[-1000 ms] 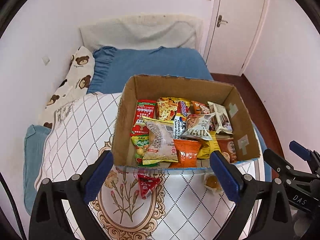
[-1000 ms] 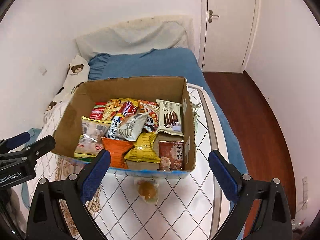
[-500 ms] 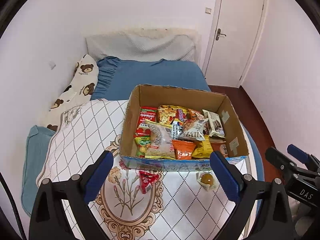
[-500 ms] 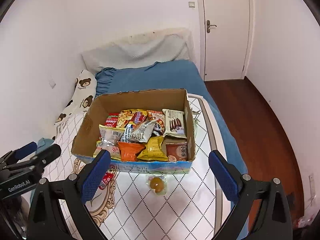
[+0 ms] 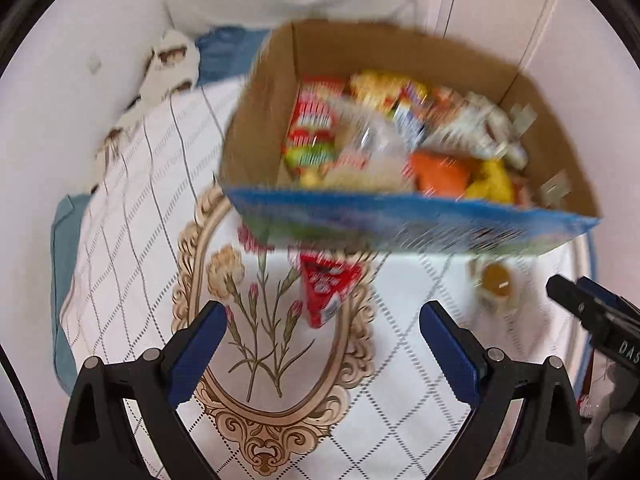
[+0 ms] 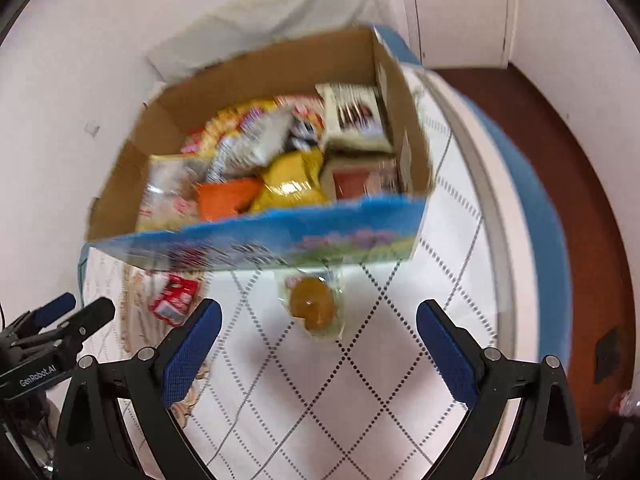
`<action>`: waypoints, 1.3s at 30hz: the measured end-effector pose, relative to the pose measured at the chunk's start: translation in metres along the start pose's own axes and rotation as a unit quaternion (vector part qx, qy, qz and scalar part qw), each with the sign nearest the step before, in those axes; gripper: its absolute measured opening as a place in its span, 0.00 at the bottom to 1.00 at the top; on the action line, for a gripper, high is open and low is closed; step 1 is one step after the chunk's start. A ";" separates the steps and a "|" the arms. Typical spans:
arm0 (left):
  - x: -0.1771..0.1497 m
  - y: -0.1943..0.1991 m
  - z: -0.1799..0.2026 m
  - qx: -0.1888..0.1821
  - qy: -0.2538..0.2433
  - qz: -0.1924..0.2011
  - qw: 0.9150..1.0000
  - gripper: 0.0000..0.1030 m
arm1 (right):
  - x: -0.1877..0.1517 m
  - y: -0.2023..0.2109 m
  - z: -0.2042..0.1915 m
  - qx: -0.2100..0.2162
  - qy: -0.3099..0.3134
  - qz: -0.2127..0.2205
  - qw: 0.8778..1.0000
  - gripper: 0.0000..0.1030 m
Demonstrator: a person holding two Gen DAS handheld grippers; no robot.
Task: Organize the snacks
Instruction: 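Grasp the egg-yolk pastry with the right tool while the left tool grasps the red triangle candy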
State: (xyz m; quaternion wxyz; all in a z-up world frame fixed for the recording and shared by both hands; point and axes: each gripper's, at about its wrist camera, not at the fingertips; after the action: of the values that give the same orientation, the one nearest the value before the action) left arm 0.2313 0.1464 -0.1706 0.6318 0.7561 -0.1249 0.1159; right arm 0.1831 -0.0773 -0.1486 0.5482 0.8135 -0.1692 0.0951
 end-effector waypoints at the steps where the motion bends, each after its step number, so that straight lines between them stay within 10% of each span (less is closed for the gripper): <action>1: 0.001 -0.010 0.000 -0.001 -0.002 -0.012 1.000 0.96 | 0.000 -0.010 0.005 0.007 -0.010 -0.010 1.000 0.69; 10: 0.012 -0.078 0.008 0.001 -0.028 -0.075 0.997 0.93 | 0.001 -0.059 0.008 0.014 -0.011 -0.037 0.999 0.64; 12: 0.013 -0.089 0.012 0.000 -0.036 -0.085 0.996 0.80 | 0.003 -0.069 0.007 0.011 -0.011 -0.045 0.999 0.64; 14: 0.011 -0.100 0.012 -0.014 -0.032 -0.105 0.994 0.46 | 0.003 -0.080 0.005 0.011 -0.009 -0.056 0.998 0.64; 16: 0.008 -0.104 0.011 -0.020 -0.028 -0.116 0.993 0.38 | 0.002 -0.088 0.002 0.005 -0.004 -0.061 0.998 0.64; 21: -0.012 -0.097 0.007 -0.033 -0.017 -0.122 0.992 0.37 | 0.001 -0.092 -0.001 0.001 0.010 -0.054 0.999 0.50; 39: -0.115 -0.100 0.017 -0.059 -0.023 -0.174 0.983 0.38 | -0.105 -0.079 -0.021 -0.030 0.067 -0.125 0.989 0.50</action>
State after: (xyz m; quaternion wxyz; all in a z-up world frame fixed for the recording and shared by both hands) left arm 0.1570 0.1513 -0.3042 0.6825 0.7305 -0.0120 -0.0205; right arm 0.1163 -0.0126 -0.2444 0.5899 0.8033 -0.0323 0.0749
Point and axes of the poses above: each gripper's, at about its wrist camera, not at the fingertips, and y roughly against the way its jaws point, z to its right, x to its top, and after that the axes turned 9 degrees about x, right-handed
